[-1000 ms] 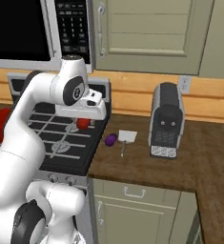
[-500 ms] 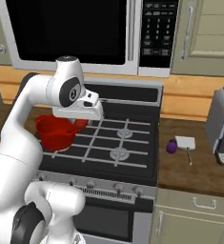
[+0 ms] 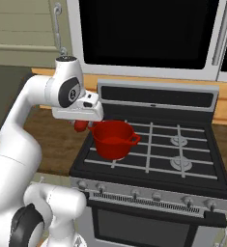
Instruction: Put the bell pepper and eggplant in the pot. Retrieve the spatula and lightly stir the vegetables in the pot.
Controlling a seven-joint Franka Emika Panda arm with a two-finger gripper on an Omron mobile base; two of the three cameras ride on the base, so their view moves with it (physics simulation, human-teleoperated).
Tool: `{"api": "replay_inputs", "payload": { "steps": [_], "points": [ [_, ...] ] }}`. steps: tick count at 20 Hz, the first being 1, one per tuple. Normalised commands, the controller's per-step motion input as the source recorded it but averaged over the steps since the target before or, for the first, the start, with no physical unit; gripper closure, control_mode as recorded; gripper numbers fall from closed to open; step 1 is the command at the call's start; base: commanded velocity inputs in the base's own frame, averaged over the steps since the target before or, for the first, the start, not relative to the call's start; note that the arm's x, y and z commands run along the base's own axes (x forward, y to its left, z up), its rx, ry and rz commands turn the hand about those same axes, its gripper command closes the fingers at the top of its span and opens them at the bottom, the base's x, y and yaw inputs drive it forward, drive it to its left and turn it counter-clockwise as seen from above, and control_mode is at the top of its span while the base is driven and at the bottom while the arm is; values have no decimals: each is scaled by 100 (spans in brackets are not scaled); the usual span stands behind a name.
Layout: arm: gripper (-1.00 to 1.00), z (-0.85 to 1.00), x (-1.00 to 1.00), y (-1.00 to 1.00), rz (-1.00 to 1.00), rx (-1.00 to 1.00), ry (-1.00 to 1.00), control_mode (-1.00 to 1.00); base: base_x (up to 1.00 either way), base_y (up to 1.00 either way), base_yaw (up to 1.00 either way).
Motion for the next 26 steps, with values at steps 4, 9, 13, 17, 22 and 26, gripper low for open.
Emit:
{"api": "replay_inputs", "payload": {
  "steps": [4,9,13,17,22,26],
  "points": [
    [100,-20,3,-3,0,0,8,-100,0,0,0],
    [100,-42,29,-2,0,0,7,-100,0,0,0],
    [100,-32,66,-3,0,1,2,-100,0,0,0],
    [100,-27,67,-23,0,3,0,-100,0,0,0],
    [100,-33,47,-31,0,1,0,-100,0,0,0],
    [100,-50,39,-3,0,0,0,-100,0,0,0]
  ]
}}
